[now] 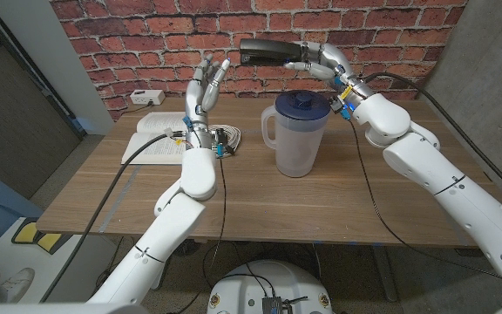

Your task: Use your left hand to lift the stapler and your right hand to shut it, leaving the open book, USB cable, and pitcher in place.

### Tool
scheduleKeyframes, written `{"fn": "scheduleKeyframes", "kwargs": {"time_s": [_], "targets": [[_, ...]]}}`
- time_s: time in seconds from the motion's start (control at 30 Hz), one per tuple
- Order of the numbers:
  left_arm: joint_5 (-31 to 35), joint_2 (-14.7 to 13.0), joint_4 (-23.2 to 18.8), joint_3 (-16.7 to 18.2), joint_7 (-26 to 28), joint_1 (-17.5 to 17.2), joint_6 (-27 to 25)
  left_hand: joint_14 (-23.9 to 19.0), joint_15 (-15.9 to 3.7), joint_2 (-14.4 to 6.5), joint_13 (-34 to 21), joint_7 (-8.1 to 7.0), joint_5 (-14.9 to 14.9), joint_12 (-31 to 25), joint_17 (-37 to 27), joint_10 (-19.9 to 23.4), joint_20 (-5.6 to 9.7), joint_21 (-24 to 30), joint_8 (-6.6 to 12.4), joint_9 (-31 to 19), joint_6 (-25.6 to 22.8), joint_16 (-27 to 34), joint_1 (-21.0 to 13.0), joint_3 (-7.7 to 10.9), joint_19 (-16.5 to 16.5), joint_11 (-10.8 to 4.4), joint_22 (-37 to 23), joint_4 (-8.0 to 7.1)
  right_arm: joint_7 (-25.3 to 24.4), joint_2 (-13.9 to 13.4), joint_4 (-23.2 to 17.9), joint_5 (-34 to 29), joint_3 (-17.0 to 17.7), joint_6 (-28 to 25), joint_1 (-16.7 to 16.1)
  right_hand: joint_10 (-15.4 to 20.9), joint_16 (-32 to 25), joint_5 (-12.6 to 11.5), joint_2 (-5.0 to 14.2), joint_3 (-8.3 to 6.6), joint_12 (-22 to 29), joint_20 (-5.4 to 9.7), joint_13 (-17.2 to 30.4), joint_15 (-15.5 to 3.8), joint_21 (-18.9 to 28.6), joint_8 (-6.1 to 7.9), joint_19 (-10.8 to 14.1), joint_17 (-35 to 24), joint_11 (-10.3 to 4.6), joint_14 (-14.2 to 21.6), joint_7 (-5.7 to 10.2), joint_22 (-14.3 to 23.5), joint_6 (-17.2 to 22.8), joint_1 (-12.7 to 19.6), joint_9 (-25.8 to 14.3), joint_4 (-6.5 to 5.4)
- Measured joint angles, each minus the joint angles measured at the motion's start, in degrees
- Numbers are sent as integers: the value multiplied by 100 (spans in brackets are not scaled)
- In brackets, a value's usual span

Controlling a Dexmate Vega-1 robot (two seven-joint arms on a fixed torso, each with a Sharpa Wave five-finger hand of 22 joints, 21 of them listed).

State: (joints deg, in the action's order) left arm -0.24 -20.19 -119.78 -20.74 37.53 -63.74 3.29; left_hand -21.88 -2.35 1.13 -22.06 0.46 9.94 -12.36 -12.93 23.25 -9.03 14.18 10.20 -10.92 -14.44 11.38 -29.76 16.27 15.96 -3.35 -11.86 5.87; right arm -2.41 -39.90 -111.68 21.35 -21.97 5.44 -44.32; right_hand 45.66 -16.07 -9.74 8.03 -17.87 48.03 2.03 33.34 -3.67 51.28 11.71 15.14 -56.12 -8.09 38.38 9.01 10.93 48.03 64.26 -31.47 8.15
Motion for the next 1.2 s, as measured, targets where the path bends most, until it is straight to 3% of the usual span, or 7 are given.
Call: {"fn": "scheduleKeyframes", "kwargs": {"time_s": [0.23, 0.7, 1.07, 1.2], "targets": [[-178, 4, -33, -29, -74, -15, 18, 71, 71, 81, 28, 132, 0, -101, 8, 183, -26, 0, 78, 0, -133, 0, 127, -87, -26, 117, 0, -23, 64, 48, 82, -22, -31, 114, 36, 0, 0, 4, 0, 0, -11, 32, -2, 0, 0, 17, -32, 0, 0, 0, 0, 0, 0, 0, -2, 0], [-679, -25, -86, -69, -336, -25, 104, 187, 124, 197, 55, 182, 0, -121, 16, 243, -112, -43, 84, 24, -118, 0, 301, -192, -113, 118, 1, -59, 169, 131, 262, -78, -96, 313, 106, -11, 45, 18, 0, 0, -10, 33, -3, 0, 21, 17, -31, -28, -14, 0, -1, 0, -1, 0, -2, 0], [-1029, -47, -102, -88, -495, -31, 176, 310, 166, 230, 81, 347, 0, -143, 13, 315, -145, -66, 84, 27, -142, 0, 416, -254, -188, 190, 1, -78, 231, 165, 338, -116, -122, 432, 127, -21, 45, -2, 1, 0, -12, 33, 27, 0, 42, 15, -30, -28, -24, 0, 21, 0, 21, -1, 3, 0], [-1159, -50, -102, -96, -552, -32, 224, -182, -11, 173, 57, 344, 24, -228, -69, 428, 56, 24, 84, 11, -75, 239, 548, -298, 14, 76, -28, -112, 256, 177, 361, -122, -131, 479, 130, -21, 45, -2, 1, 0, -15, 32, 20, 0, 42, 0, -30, -27, -24, 0, 21, 0, 21, -1, 14, 0]]}}
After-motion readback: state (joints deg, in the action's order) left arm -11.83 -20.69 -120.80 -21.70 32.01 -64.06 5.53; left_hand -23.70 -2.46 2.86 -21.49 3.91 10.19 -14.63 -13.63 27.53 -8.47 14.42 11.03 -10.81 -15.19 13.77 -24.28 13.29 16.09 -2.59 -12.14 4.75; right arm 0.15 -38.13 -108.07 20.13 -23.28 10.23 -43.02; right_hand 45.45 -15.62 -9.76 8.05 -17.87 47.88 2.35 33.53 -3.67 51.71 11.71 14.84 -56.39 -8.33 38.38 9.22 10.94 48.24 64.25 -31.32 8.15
